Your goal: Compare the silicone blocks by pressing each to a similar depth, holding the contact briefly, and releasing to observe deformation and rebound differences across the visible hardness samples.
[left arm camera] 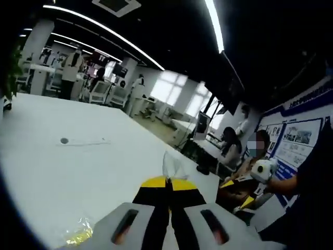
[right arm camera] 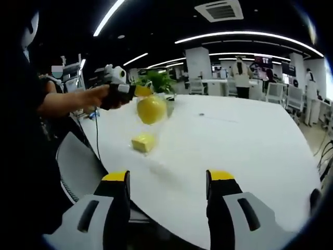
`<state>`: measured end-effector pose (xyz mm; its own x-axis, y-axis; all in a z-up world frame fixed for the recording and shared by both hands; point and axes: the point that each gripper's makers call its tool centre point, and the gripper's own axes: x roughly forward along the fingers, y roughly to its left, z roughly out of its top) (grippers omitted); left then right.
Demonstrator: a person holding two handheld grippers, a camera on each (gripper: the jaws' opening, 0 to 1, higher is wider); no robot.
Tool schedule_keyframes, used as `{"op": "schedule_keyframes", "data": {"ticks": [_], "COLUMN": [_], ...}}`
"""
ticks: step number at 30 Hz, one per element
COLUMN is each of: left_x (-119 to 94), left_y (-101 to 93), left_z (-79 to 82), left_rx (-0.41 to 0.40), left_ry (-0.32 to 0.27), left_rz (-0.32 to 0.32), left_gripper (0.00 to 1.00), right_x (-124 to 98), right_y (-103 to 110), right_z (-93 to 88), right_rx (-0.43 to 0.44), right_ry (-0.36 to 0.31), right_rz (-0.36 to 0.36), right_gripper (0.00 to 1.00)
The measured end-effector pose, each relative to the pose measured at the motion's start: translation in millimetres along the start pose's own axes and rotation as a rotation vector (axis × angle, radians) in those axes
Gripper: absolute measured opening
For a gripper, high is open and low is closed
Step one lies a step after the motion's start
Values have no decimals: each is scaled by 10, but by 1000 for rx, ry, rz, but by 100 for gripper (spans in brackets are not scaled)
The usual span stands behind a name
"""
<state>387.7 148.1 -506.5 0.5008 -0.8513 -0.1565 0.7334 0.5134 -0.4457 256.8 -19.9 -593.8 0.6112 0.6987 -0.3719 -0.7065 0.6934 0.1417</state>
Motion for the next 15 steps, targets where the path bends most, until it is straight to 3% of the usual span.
{"op": "schedule_keyframes", "data": {"ticks": [8,15], "left_x": [-314,-406], "left_y": [-203,-405], "left_z": [391,561], "left_rx": [35,46], "left_ry": [-72,-97], "left_rz": [-41,-99], "left_gripper": [0,0], "right_x": [269,393], "right_y": [207,333], "right_z": [349,697], "right_rx": [-19,-36], "right_ry": [-88,-174], "right_rz": [119,189], "right_gripper": [58,68]}}
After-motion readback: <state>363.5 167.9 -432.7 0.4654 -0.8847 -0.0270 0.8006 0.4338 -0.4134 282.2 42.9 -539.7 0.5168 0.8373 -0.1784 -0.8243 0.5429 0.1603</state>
